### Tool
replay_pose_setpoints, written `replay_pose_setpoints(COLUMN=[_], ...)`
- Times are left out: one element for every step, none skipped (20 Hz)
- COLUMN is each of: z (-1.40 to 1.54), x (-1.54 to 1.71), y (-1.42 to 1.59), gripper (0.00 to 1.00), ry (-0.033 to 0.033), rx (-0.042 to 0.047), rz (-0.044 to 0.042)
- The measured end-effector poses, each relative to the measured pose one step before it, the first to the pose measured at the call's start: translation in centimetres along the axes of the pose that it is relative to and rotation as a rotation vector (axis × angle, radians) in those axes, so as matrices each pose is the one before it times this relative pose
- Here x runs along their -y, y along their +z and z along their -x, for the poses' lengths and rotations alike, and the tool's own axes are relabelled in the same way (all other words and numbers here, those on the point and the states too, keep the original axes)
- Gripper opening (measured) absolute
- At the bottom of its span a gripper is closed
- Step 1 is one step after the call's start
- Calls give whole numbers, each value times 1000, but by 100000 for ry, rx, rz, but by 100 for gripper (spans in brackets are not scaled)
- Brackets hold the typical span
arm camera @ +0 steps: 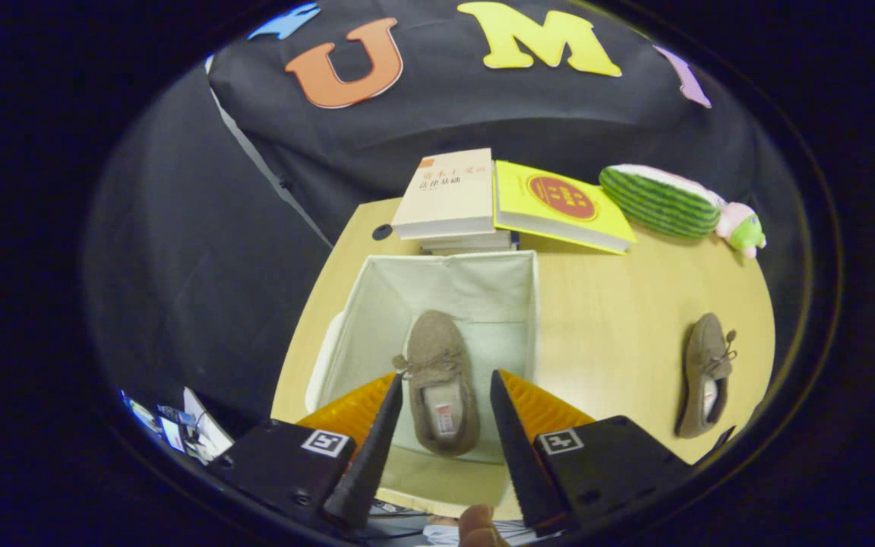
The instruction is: Open the storage box then place both shoes into the box .Put the left shoe in first, then the right shoe, with the right side of both shoes facing outward in a uniform manner.
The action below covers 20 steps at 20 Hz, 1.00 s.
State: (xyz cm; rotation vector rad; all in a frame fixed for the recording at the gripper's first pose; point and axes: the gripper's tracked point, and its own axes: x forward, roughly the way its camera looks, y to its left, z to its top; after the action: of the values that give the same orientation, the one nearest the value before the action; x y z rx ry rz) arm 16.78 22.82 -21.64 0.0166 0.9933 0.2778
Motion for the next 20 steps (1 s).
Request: replay_pose_setpoints(z=[1153, 876, 860, 748, 597, 505, 348, 351, 140, 79, -175, -93, -183, -202, -245, -260, -462, -606, -679, -613], x=[1253, 1301, 1592, 1574, 1019, 1071, 1506, 1448, 1581, 1426, 1551, 1516, 1636, 1731, 1966, 1665, 1495, 1492, 1479, 1700], y=[-125, -163, 35, 31, -287, -424, -236, -12, -177, -172, -562, -626, -547, -378, -305, -568, -669, -563, -610, -482], gripper=[88, 99, 100, 99, 99, 98, 98, 98, 98, 98, 98, 98, 98, 97, 97, 97, 97, 97, 97, 97], ry=[-2014, -2866, -3134, -2790, 77, 437, -491, -766, -779, -435, -391, -191, -489, -1072, -1897, -1337, -733, -984, -1073, -2014], rx=[101, 61, 1310, 674, -633, -1311, -718, 399, 332, 26, -898, -1374, -1073, -71, 728, -111, -853, -1327, -1351, -1463], rz=[2318, 1741, 923, -64, -1011, -793, -984, -1297, -1324, -1201, -809, -875, -777, -583, -1476, -1454, -730, 293, 510, 228])
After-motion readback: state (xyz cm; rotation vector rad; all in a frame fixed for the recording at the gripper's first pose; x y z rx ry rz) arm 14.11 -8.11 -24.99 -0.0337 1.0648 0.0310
